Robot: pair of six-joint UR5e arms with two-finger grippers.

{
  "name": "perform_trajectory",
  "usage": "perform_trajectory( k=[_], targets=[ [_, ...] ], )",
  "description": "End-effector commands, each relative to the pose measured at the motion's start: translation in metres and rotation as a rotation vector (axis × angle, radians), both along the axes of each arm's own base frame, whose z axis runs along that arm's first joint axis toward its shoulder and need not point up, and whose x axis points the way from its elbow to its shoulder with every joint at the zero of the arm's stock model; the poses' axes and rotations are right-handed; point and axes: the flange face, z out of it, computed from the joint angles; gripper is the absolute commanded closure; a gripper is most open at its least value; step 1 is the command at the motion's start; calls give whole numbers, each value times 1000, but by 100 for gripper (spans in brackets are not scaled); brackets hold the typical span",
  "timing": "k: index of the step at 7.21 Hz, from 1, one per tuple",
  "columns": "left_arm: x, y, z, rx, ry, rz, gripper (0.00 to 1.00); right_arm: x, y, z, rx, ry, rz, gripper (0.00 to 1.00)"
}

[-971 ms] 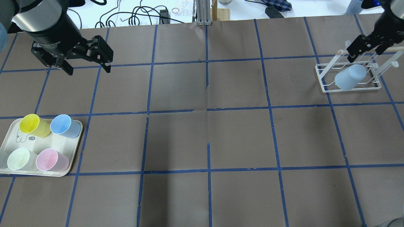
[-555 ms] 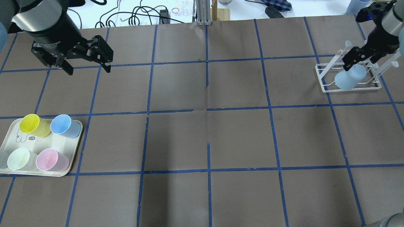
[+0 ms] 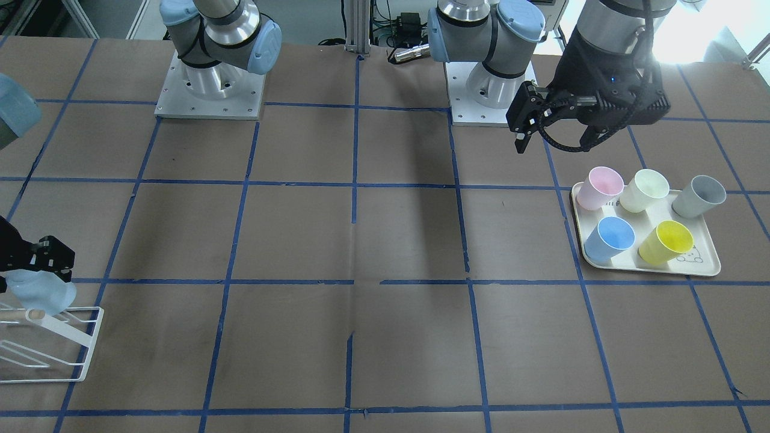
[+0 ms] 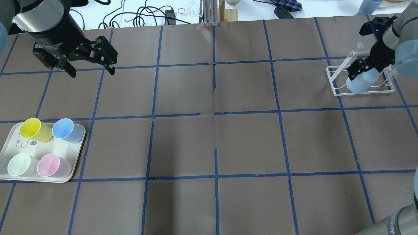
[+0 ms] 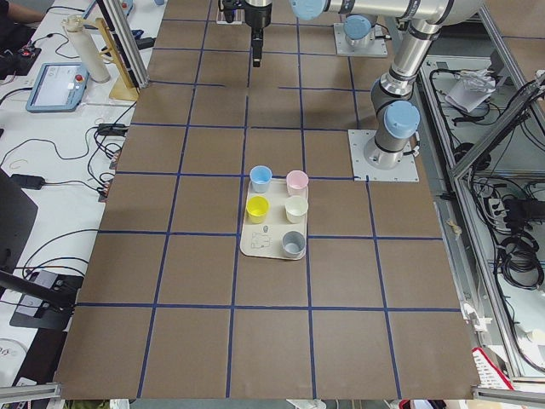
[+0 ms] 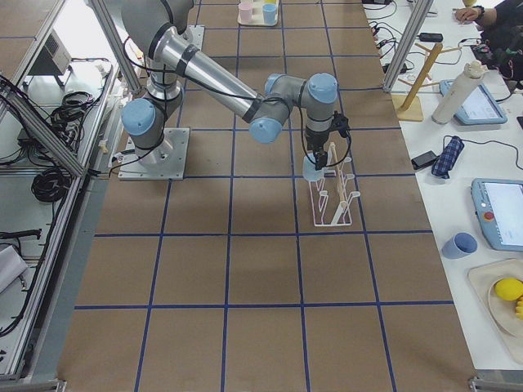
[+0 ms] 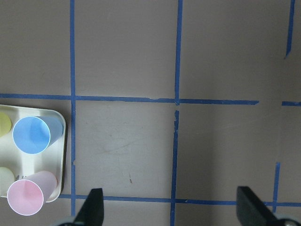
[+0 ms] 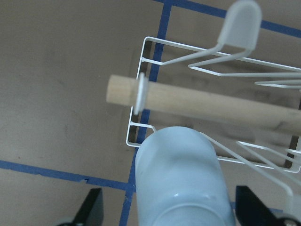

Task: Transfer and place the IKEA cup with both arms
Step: 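Lower the right gripper and grasp the light blue cup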

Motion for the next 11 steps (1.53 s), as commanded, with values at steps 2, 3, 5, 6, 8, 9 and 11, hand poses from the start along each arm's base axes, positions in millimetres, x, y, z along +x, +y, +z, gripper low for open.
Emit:
perform_trajectory(
  k=[2, 3, 5, 6, 8, 9, 11],
  targets=[
    [0, 0, 0, 0, 1, -1, 0, -4, -2, -5, -4, 6, -5, 27],
    [0, 0, 0, 0, 3, -1, 0, -4, -2, -5, -4, 6, -5, 41],
    [0, 0, 0, 0, 1, -1, 0, -4, -2, 0, -11, 9, -4, 52],
    [1, -1, -1, 1, 0, -1, 0, -5, -3, 12, -20, 15, -4, 53],
    [0, -1, -1, 1, 1, -1, 0, 3, 11, 47, -36, 20, -2, 52],
    [0, -1, -1, 1, 1, -1, 0, 11, 24, 73, -38, 19, 1, 52],
    [0, 0, 0, 0, 1, -1, 0, 22, 44, 119, -28, 16, 4, 52]
  ],
)
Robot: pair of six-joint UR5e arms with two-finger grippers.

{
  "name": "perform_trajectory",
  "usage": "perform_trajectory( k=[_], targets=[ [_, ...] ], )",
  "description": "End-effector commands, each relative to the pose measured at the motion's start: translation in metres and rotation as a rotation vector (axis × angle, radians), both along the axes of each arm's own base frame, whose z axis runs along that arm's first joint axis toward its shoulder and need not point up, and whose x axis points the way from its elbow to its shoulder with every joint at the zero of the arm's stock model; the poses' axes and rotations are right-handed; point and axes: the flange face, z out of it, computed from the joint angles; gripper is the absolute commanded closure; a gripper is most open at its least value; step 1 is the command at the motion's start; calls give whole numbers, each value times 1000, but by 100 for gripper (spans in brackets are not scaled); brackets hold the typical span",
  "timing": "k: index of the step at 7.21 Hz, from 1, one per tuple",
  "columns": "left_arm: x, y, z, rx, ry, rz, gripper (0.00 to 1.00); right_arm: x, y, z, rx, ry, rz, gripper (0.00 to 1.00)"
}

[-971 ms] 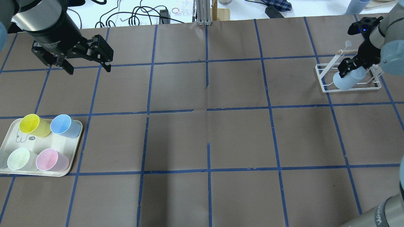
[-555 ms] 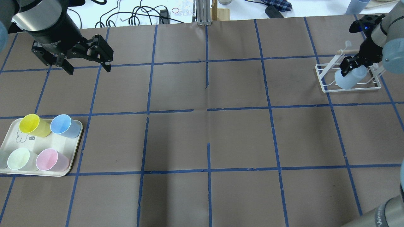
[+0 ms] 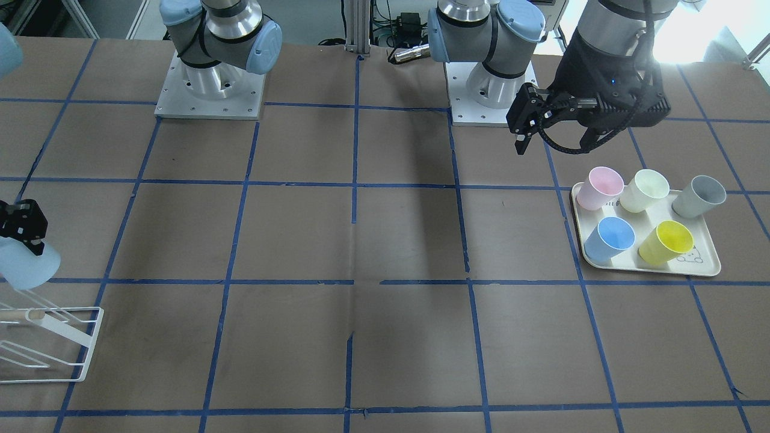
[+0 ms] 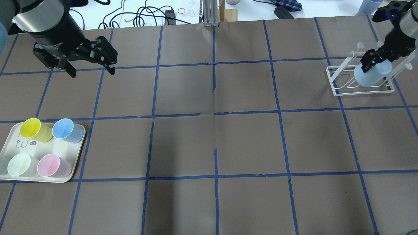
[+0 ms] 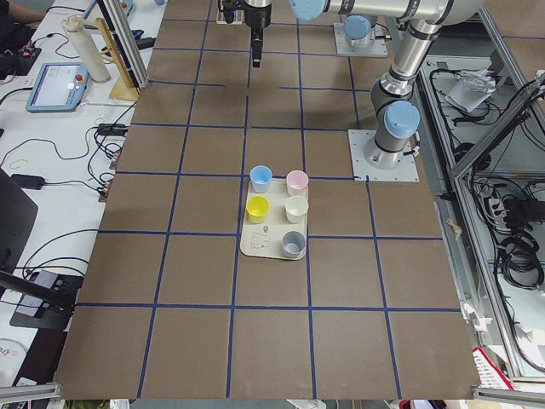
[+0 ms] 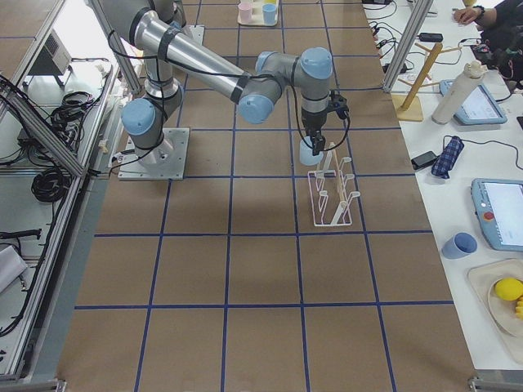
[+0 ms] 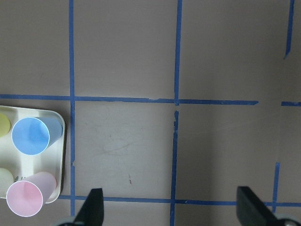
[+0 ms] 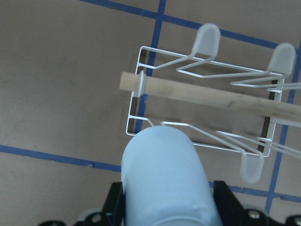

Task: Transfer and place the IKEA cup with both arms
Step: 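Lower the right gripper and grasp the light blue cup, then lift the light blue cup off the rack toward the left arm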

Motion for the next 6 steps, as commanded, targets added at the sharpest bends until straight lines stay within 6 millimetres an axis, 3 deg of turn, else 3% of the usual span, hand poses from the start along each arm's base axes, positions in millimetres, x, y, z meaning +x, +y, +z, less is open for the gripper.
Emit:
perform_trajectory(
  k=[1, 3, 6],
  targets=[
    [0, 0, 1, -1, 2, 0, 0, 17, 20, 51, 17, -22, 14, 51],
    [0, 0, 1, -3, 1, 0, 0, 66, 34, 72, 11, -169, 69, 48],
    [0, 0, 1, -3, 0, 0, 0, 119, 53, 83, 35, -546, 69, 49]
  ],
)
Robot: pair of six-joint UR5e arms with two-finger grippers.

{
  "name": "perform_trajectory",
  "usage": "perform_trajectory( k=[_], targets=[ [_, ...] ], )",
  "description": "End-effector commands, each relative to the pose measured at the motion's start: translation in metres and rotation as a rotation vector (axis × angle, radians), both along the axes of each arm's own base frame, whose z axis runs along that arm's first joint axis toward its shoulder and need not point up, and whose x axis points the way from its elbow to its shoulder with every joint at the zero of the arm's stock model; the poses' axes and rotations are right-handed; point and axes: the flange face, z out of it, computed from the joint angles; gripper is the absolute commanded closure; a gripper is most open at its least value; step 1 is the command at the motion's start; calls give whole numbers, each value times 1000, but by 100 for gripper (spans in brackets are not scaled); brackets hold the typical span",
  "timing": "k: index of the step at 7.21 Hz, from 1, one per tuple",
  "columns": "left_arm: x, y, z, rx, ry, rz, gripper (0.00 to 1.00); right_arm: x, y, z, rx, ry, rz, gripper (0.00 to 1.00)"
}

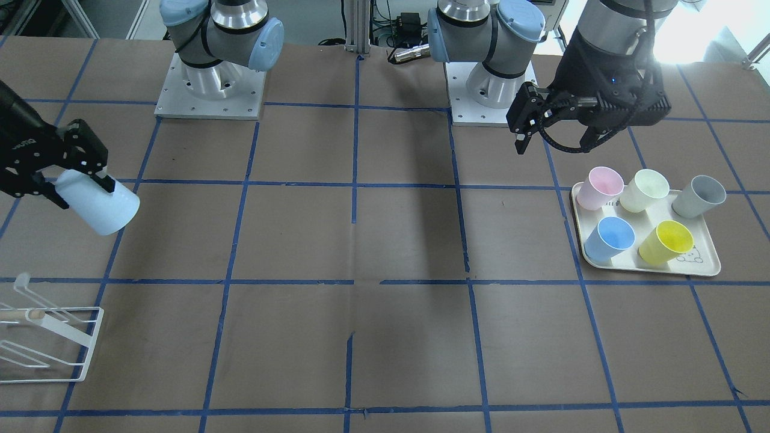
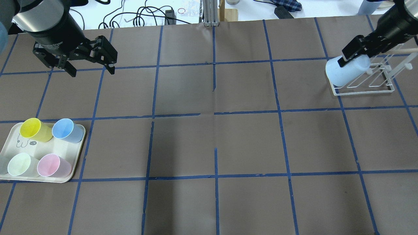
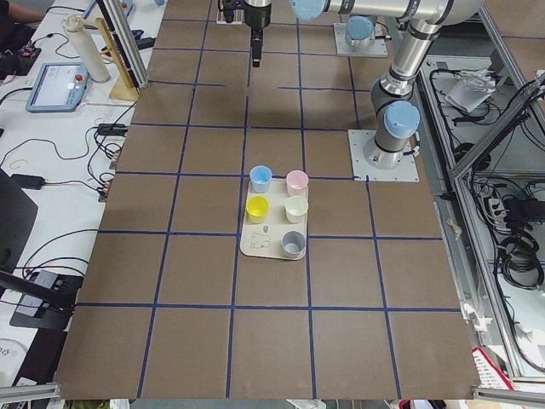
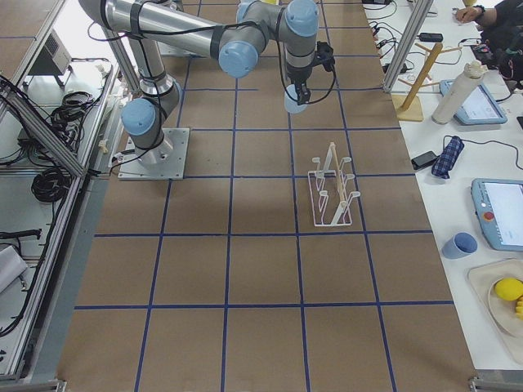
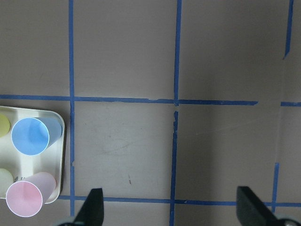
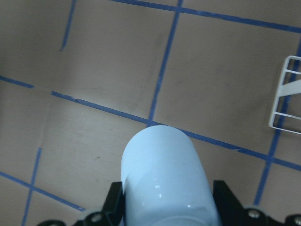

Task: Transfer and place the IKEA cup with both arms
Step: 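Lift the light blue cup off the rack toward the left arm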

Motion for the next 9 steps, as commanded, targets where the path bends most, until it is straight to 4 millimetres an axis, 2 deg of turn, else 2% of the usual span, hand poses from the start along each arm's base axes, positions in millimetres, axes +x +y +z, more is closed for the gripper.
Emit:
perform_trajectory(
  k=[1, 3, 5, 6, 7, 9],
  targets=[
    [0, 0, 0, -1, -1, 0, 0, 50, 11, 14, 31, -288, -37, 49],
    [-1, 1, 0, 0, -2, -1, 0, 84, 8, 24, 52, -508, -118, 50],
    [1, 1, 2, -4, 7, 1, 0, 102, 1, 37, 96, -763, -226, 50],
    [4, 2, 3, -2, 22, 3, 0, 116, -1, 40, 106, -842, -220, 50],
    [9, -1, 2, -6, 113, 5, 0, 145, 1, 47, 135, -936, -194, 50],
    [34, -8, -1, 6, 299, 82, 0, 173, 2, 38, 221, -953, -197, 51]
  ],
)
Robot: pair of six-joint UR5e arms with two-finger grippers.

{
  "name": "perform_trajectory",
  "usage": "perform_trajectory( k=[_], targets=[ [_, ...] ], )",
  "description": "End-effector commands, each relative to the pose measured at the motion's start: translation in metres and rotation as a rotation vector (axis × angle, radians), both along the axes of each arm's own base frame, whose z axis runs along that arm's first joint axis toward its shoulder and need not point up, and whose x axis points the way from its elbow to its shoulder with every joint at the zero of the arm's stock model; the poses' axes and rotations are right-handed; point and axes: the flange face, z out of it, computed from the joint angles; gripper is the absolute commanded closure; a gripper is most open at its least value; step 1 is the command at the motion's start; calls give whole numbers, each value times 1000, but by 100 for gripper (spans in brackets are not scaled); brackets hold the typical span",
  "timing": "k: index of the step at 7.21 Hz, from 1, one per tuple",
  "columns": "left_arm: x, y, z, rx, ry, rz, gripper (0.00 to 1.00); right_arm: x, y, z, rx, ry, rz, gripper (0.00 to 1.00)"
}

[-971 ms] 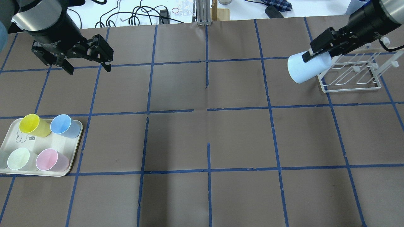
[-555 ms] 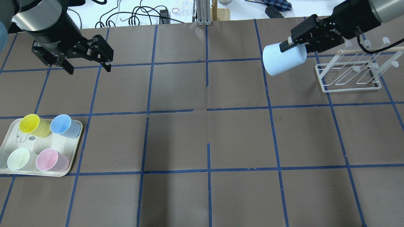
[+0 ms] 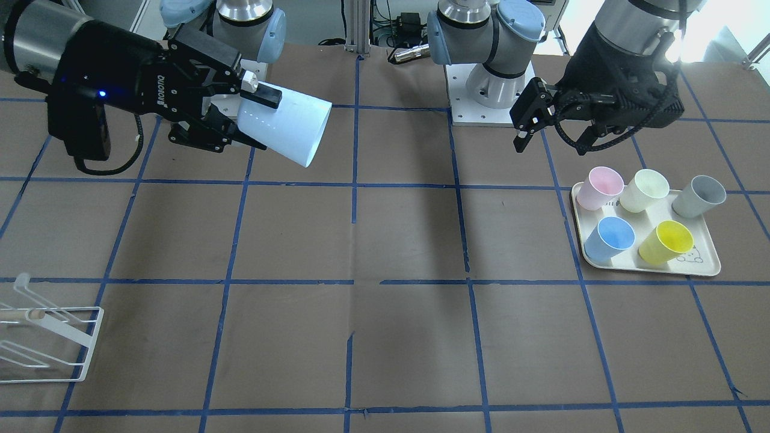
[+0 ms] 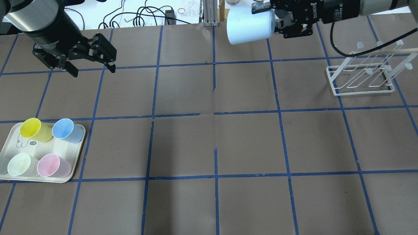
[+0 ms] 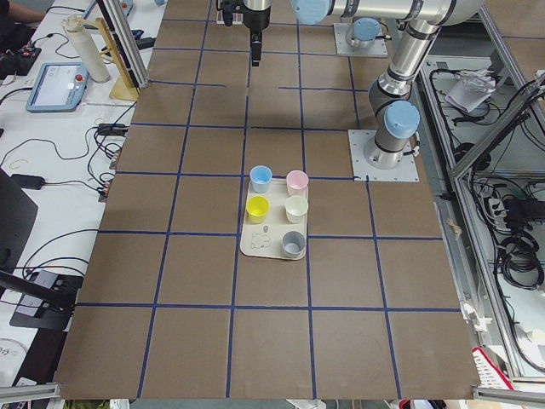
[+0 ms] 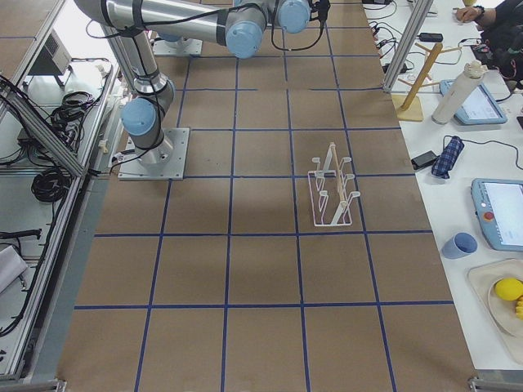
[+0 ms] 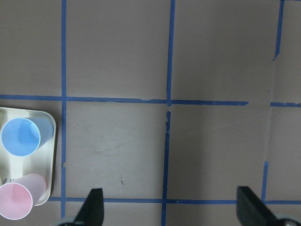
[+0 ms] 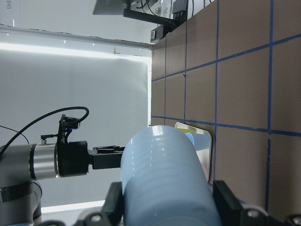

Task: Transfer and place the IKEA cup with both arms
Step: 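Lift the light blue cup off the rack toward the left arm, then reach the left gripper toward the cup held by the right gripper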

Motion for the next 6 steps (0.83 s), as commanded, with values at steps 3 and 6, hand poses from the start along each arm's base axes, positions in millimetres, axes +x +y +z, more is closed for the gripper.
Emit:
perform_trajectory(
  k=[3, 6],
  targets=[
    [42, -8, -44, 56, 606, 215, 0, 71, 9, -16, 114, -38, 103, 51],
    [16, 2, -100, 122, 1000, 313, 0, 78, 10, -11, 119, -83, 103, 52]
  ],
)
